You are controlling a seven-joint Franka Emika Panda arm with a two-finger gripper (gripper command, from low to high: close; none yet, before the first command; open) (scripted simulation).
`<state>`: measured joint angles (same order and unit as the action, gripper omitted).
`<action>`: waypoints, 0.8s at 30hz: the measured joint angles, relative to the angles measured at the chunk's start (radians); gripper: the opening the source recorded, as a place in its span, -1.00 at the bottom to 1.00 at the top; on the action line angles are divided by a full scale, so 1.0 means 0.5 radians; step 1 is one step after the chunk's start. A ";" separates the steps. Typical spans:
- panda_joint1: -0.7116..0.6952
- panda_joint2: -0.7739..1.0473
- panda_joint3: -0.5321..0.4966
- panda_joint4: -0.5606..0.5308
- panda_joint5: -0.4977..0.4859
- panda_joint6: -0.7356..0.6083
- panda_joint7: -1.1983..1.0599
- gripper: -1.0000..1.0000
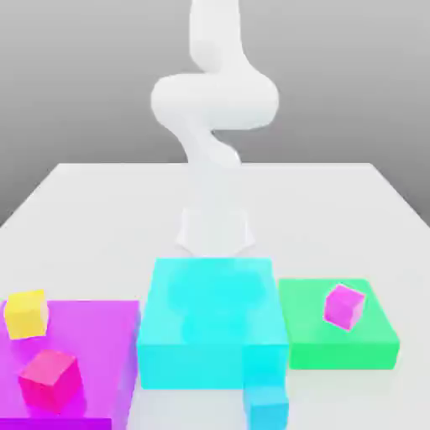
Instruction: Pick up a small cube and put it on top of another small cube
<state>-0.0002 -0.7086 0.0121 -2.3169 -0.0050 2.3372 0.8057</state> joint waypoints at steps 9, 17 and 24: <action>0.011 0.665 0.078 -0.123 -0.049 0.271 0.050 0.00; 0.038 1.245 0.132 -0.230 -0.090 0.507 0.093 0.00; 0.083 1.751 0.156 -0.324 -0.100 0.715 0.112 0.00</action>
<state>0.0415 0.1671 0.0901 -2.4791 -0.0552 2.6946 0.8616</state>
